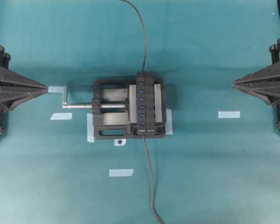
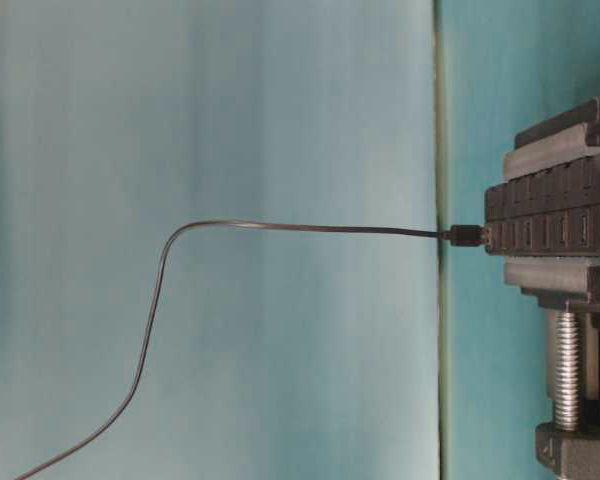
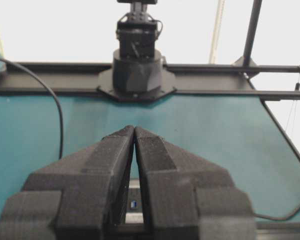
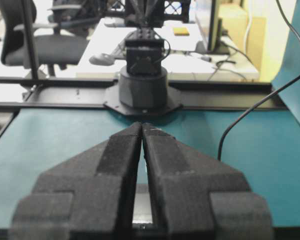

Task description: Insert the USB into the center port of the fixed hub

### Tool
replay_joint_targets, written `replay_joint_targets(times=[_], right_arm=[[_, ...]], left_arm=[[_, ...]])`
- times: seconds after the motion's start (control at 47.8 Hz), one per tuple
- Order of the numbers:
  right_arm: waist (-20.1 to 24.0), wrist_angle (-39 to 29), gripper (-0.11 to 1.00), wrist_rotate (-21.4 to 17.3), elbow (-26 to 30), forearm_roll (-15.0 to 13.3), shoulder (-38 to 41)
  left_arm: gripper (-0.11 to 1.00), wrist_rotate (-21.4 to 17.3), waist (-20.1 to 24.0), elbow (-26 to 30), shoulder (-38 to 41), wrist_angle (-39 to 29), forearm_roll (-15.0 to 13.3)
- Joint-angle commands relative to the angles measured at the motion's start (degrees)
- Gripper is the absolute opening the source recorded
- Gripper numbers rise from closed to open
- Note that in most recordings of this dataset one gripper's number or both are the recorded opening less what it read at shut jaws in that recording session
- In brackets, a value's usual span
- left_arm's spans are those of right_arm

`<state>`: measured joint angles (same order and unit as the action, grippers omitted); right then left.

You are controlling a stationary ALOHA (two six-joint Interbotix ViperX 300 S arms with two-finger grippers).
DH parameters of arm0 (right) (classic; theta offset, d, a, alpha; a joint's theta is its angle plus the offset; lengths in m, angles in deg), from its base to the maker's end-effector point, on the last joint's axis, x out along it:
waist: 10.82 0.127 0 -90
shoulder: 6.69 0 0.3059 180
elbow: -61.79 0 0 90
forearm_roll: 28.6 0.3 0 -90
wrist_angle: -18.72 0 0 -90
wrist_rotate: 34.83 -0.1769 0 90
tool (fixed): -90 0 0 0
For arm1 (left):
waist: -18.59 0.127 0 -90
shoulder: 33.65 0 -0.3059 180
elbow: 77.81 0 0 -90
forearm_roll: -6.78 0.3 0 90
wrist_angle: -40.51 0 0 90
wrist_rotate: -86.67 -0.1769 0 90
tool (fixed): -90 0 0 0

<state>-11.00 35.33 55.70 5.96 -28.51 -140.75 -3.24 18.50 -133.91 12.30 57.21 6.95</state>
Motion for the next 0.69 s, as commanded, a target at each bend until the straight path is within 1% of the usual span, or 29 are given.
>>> replay_joint_targets(times=[0.0, 0.042, 0.105, 0.147, 0.188, 0.251, 0.314, 0.398, 0.523, 0.607, 0.67], right_arm=[[-0.44, 0.53, 0.16, -1.32, -0.26, 0.26, 0.35], [-0.53, 0.7, 0.15, -1.93, -0.88, 2.02, -0.18], [-0.88, 0.53, 0.05, -4.22, -1.49, 4.92, -0.97], [-1.23, 0.35, 0.03, -5.89, -1.67, 5.98, -1.41], [-1.58, 0.18, 0.01, -7.56, -1.93, 6.15, -1.76], [-1.93, -0.97, 0.01, -9.14, -2.2, 5.98, -1.93], [-2.37, -3.52, 0.01, -9.4, -2.11, 5.71, -1.67], [-2.99, -9.76, 0.01, -9.4, -1.32, 5.27, -0.79], [-4.39, -17.84, 0.01, -9.4, 1.32, 3.96, 1.14], [-5.1, -21.97, 0.01, -9.14, 3.16, 2.02, 2.72], [-5.8, -24.87, 0.01, -9.05, 4.75, -0.09, 4.31]], left_arm=[[0.13, 0.88, -0.88, -1.05, 0.97, 0.18, 0.26], [0.11, 1.05, -1.14, -0.88, 1.05, -0.26, 0.35], [0.02, 1.32, -1.14, 0.0, 1.14, -1.14, 0.26], [0.0, 1.23, -1.23, 0.79, 1.14, -2.11, 0.26], [0.0, 1.23, -1.14, 1.67, 1.23, -3.6, 0.35], [0.0, 1.23, -1.14, 2.9, 1.76, -6.59, 0.26], [0.0, 1.32, -1.23, 4.13, 2.46, -10.37, 0.26], [0.0, 1.49, -1.14, 5.45, 2.99, -13.1, 0.26], [0.0, 1.41, -1.14, 6.68, 4.31, -14.15, 0.26], [0.0, 1.49, -1.14, 7.21, 5.89, -14.33, 0.26], [0.0, 1.49, -1.14, 7.65, 7.03, -14.24, 0.26]])
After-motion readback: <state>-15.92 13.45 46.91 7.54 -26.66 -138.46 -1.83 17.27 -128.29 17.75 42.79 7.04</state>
